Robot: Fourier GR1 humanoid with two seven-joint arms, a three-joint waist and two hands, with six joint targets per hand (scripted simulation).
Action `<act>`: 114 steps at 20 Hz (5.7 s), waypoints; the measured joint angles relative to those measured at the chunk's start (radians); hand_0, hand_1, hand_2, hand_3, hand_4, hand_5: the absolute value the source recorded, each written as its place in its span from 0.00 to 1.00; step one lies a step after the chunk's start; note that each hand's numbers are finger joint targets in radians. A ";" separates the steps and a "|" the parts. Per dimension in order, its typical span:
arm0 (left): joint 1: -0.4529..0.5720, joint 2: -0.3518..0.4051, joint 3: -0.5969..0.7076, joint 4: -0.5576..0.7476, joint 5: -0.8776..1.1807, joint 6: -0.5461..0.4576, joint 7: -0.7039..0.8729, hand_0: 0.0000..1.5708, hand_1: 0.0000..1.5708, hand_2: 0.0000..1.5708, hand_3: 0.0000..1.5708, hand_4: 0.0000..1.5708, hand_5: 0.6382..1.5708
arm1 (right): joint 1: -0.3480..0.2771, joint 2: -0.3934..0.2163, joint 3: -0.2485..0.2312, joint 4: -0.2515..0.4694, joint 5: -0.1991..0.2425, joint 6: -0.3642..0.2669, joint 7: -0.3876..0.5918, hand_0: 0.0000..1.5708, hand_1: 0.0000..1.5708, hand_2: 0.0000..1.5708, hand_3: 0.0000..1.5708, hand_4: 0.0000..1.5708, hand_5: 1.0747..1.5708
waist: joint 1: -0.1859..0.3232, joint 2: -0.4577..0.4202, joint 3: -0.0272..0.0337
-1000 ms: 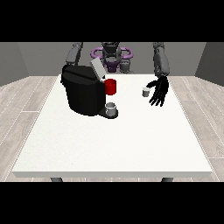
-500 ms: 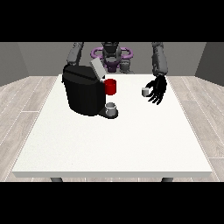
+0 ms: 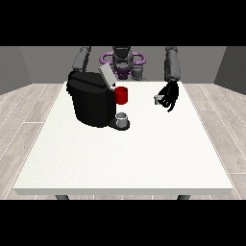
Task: Insert the coffee pod into the coffee machine and close the lid
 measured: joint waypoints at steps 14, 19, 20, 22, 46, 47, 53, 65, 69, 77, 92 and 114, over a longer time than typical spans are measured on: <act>-0.033 -0.089 0.026 0.000 0.035 -0.076 -0.077 0.96 0.96 0.91 0.83 0.36 1.00 | 0.036 -0.004 -0.020 0.104 -0.022 0.011 -0.046 0.00 0.00 0.00 0.00 0.16 1.00 | 0.035 -0.084 -0.0103; -0.068 -0.104 0.033 -0.031 0.044 -0.129 -0.046 0.91 0.91 0.90 0.85 0.37 1.00 | 0.026 -0.024 -0.022 0.121 -0.023 0.014 -0.018 0.00 0.00 0.00 0.00 0.17 1.00 | 0.040 -0.125 -0.0107; -0.075 -0.111 0.035 -0.044 0.052 -0.150 -0.032 0.87 0.87 0.88 0.84 0.36 1.00 | 0.030 -0.032 -0.027 0.137 -0.022 0.017 -0.026 0.00 0.00 0.00 0.00 0.15 1.00 | 0.048 -0.134 -0.0108; -0.098 -0.114 0.050 -0.055 0.063 -0.164 -0.013 0.76 0.76 0.80 0.83 0.36 1.00 | 0.027 -0.031 -0.020 0.136 -0.017 0.019 -0.027 0.00 0.00 0.00 0.00 0.17 1.00 | 0.044 -0.139 -0.0108; -0.374 -0.158 0.166 -0.150 0.145 -0.255 0.244 0.86 0.86 0.90 0.86 0.38 1.00 | -0.017 -0.066 -0.022 0.125 -0.047 0.077 -0.055 0.00 0.00 0.00 0.00 0.09 1.00 | -0.042 -0.085 -0.0108; -0.387 -0.141 0.183 -0.136 0.151 -0.256 0.245 0.87 0.87 0.91 0.86 0.39 1.00 | -0.022 -0.070 -0.019 0.112 -0.053 0.091 -0.052 0.00 0.00 0.00 0.00 0.01 1.00 | -0.056 -0.071 -0.0107; -0.477 -0.094 0.230 -0.095 0.167 -0.235 0.250 0.89 0.89 0.92 0.88 0.39 1.00 | -0.070 -0.094 -0.007 0.105 -0.049 0.137 -0.083 0.00 0.00 0.00 0.00 0.00 1.00 | -0.088 0.023 -0.0110; -0.621 -0.023 0.299 -0.030 0.209 -0.228 0.276 0.93 0.93 0.94 0.85 0.39 1.00 | -0.147 -0.097 0.004 0.154 -0.044 0.186 -0.147 0.00 0.00 0.00 0.00 0.13 1.00 | -0.119 0.132 -0.0106; -0.634 0.005 0.288 -0.016 0.194 -0.227 0.256 0.91 0.91 0.95 0.90 0.43 1.00 | -0.170 -0.102 -0.003 0.166 -0.046 0.186 -0.141 0.00 0.00 0.00 0.00 0.16 1.00 | -0.122 0.155 -0.0102; -0.662 0.015 0.273 -0.003 0.176 -0.212 0.246 0.91 0.91 0.93 0.87 0.39 1.00 | -0.231 -0.115 -0.024 0.208 -0.049 0.175 -0.126 0.00 0.00 0.00 0.00 0.16 1.00 | -0.116 0.181 -0.0101; -0.583 -0.083 0.288 -0.025 0.256 -0.213 0.133 0.00 0.00 0.00 0.00 0.00 1.00 | -0.194 -0.130 -0.080 0.311 -0.083 0.193 -0.175 0.00 0.00 0.00 0.00 0.16 1.00 | -0.039 0.120 -0.0101; 0.252 -0.281 0.352 -0.018 0.475 -0.357 -0.186 0.00 0.00 0.00 0.00 0.20 1.00 | 0.210 0.015 0.156 0.062 0.041 0.151 -0.083 0.00 0.00 0.00 0.00 0.18 1.00 | 0.075 -0.504 -0.0125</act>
